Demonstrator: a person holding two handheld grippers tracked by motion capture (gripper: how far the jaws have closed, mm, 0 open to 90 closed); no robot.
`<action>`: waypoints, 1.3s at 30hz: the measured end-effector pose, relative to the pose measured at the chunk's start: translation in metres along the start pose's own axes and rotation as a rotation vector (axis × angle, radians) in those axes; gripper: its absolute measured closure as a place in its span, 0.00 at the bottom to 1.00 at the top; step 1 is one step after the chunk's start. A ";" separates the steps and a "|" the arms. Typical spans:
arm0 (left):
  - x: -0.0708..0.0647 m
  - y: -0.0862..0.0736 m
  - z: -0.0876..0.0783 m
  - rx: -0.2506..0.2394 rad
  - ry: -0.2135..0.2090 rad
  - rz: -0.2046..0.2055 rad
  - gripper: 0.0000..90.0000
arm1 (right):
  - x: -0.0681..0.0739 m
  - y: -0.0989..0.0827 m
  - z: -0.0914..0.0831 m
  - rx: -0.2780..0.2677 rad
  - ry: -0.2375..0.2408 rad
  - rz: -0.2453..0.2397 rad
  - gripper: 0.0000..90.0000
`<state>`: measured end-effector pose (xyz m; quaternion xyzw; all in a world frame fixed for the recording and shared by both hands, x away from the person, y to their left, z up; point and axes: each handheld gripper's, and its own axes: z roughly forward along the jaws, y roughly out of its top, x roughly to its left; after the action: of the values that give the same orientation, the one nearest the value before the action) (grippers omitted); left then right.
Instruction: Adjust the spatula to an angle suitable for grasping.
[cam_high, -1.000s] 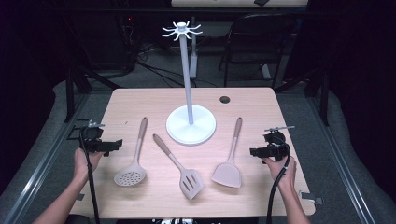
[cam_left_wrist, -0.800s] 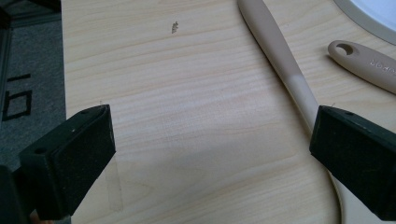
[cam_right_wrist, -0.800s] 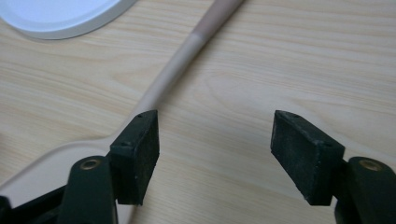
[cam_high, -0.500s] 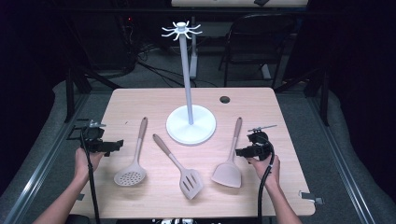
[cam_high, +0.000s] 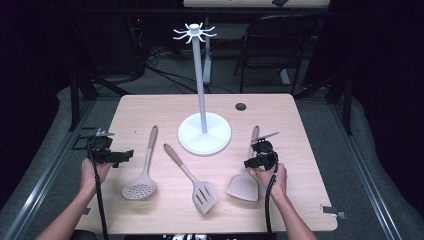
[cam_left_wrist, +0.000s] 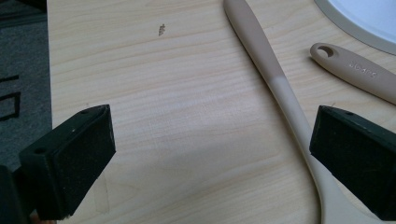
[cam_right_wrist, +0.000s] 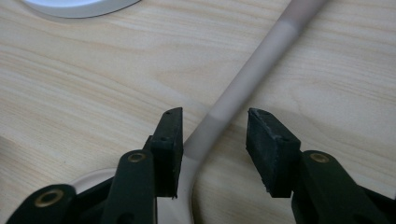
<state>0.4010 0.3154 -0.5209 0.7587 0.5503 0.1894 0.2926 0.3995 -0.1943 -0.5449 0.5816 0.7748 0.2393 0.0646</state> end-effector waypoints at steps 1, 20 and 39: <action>-0.001 0.000 0.000 -0.001 0.002 0.000 0.00 | 0.000 0.000 0.002 -0.003 0.013 0.008 0.65; -0.013 0.003 -0.005 -0.015 -0.041 0.034 0.00 | -0.001 0.000 -0.002 0.033 -0.038 -0.051 0.68; -0.035 0.006 -0.011 -0.038 -0.080 0.065 0.00 | -0.022 -0.007 -0.012 0.032 -0.031 -0.016 0.69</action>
<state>0.3874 0.2836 -0.5075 0.7773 0.5096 0.1790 0.3226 0.3958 -0.2199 -0.5415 0.5799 0.7822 0.2171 0.0691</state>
